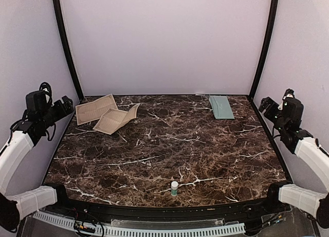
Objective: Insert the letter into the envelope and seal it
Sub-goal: Pick up the letter from the center of the board.
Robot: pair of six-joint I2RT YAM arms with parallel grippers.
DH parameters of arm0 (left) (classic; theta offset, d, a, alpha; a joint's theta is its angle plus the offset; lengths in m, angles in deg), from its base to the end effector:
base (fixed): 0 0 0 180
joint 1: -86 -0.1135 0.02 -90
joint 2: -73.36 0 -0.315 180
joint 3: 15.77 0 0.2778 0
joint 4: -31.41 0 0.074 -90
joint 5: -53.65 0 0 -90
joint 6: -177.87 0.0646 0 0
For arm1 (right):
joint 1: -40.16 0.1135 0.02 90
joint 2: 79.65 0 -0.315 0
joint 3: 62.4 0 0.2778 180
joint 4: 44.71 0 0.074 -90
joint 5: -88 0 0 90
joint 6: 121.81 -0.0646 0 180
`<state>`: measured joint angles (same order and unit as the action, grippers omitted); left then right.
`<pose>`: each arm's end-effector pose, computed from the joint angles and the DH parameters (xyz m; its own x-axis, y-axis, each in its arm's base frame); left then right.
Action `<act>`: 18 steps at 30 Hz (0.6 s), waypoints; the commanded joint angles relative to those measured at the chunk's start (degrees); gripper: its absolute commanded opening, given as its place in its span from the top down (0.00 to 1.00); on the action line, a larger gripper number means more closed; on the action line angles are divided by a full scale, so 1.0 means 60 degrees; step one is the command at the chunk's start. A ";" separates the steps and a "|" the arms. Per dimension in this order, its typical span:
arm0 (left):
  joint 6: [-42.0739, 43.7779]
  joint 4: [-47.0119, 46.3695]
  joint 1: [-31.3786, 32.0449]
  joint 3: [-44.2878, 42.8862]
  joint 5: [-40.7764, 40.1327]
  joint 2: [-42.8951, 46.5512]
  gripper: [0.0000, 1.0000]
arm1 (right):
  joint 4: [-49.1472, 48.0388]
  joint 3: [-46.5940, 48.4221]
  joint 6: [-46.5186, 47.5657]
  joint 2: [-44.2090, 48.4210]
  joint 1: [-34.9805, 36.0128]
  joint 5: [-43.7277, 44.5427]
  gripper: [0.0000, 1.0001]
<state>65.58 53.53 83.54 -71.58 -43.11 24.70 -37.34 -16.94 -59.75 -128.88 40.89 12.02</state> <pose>0.2205 0.0171 0.3489 -0.1795 -0.3847 -0.9054 -0.2424 0.9093 -0.3383 0.2258 -0.0128 0.3074 -0.0651 0.4538 -0.8887 0.2896 0.8609 0.4184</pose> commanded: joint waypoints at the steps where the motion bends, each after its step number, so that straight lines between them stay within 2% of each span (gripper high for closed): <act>1: 0.0682 0.0678 -0.0030 -0.0608 0.0269 -0.0349 0.01 | 0.0421 0.0157 -0.0818 0.0349 -0.0034 0.0053 0.01; 8: 0.0117 -0.0199 -0.0030 -0.0189 0.2806 -0.0814 0.01 | 0.1865 0.0541 -0.0698 0.0647 -0.0034 -0.1454 0.01; 12: 0.0170 -0.0778 0.0080 0.0078 0.4647 -0.1335 0.01 | 0.1980 0.0451 -0.0473 0.0766 -0.0034 -0.3176 0.01; 14: 0.0425 -0.0785 0.0917 0.0021 0.4832 -0.1773 0.02 | 0.2077 0.0435 -0.0587 0.0606 -0.0023 -0.3885 0.01; 18: 0.1327 -0.0540 0.2768 -0.0274 0.3918 -0.2551 0.05 | 0.2518 0.0573 -0.0596 0.0261 0.0091 -0.4211 0.01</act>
<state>68.38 50.73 91.45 -72.26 -20.69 12.00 -24.81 -15.36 -63.60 -125.85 40.91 -7.17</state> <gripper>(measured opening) 0.964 0.986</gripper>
